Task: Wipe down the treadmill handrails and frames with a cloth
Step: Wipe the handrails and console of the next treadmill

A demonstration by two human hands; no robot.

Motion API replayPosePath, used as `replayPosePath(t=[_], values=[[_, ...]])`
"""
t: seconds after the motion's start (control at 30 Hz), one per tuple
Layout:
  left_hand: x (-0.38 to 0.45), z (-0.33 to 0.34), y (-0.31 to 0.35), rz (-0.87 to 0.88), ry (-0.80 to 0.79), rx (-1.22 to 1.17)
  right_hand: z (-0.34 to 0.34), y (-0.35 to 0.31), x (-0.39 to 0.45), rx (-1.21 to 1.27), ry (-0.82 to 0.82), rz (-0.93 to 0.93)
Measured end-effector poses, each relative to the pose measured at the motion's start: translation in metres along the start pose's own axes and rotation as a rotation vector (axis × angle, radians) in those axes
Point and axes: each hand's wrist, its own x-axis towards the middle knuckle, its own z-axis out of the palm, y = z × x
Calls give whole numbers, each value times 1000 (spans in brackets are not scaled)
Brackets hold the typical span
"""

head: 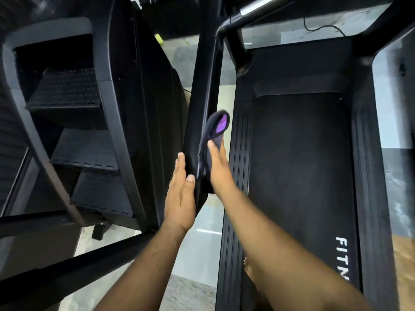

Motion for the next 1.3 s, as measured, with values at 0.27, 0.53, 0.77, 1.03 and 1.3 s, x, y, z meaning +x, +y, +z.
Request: replayPosePath(t=[0.27, 0.53, 0.77, 1.03, 1.3], values=[[3, 0, -2, -26, -31, -279, 14, 3, -27, -159, 54, -109], [4, -9, 11, -226, 224, -624, 8, 12, -91, -466, -83, -402], [-16, -12, 30, -284, 158, -707, 14, -13, -69, -555, -43, -303], [-68, -22, 8, -303, -125, -457, 7, 11, -151, -1000, -156, -367], [-137, -43, 58, -218, -108, -448, -10, -42, -219, -1106, -186, -447]])
